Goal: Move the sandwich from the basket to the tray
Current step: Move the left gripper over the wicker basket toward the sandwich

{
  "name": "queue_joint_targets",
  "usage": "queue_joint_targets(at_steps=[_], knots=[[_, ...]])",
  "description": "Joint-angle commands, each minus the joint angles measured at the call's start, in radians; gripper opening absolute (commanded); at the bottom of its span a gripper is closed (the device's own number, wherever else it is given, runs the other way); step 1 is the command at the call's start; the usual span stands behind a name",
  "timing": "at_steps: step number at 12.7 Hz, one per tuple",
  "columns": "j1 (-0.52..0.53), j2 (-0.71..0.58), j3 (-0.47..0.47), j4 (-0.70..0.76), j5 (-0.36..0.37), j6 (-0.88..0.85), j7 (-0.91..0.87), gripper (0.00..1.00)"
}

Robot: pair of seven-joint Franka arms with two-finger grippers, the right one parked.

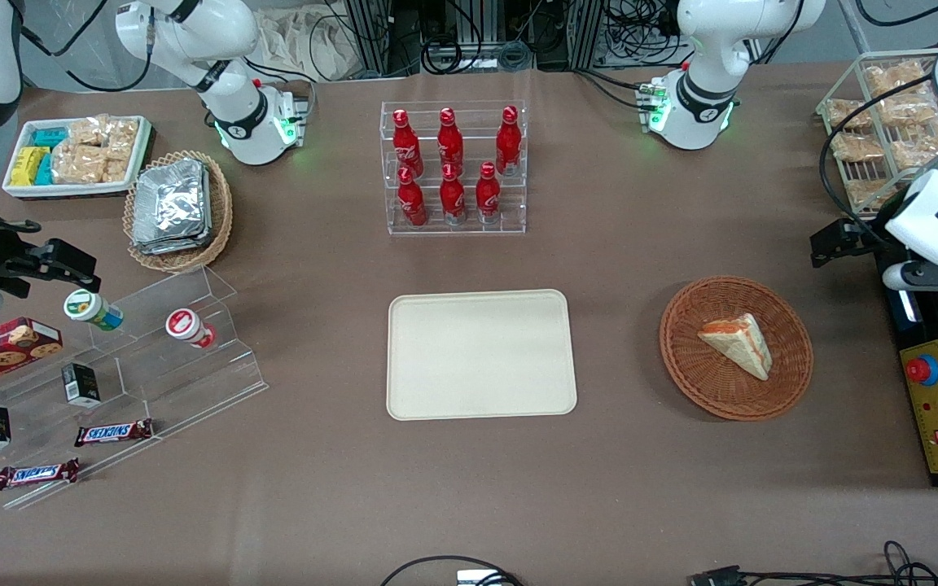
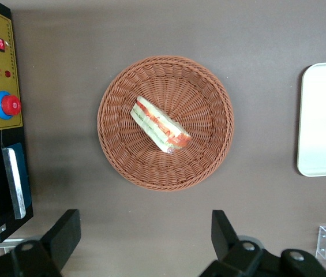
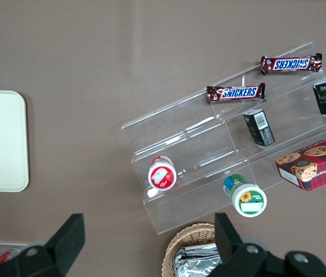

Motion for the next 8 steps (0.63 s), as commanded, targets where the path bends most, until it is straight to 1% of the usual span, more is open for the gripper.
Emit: queue_joint_targets(at_steps=[1,3,5,6,8], knots=[[0.01,0.042,-0.005,0.064,-0.034,-0.042,0.015,1.0],[0.01,0.064,-0.005,0.102,-0.034,-0.044,0.017,1.0],[0.01,0.106,-0.005,0.159,-0.034,-0.105,0.0,1.0],[0.01,0.104,-0.005,0.145,-0.033,-0.117,-0.054,1.0],[0.01,0.092,-0.005,0.096,-0.037,-0.099,-0.278,1.0]])
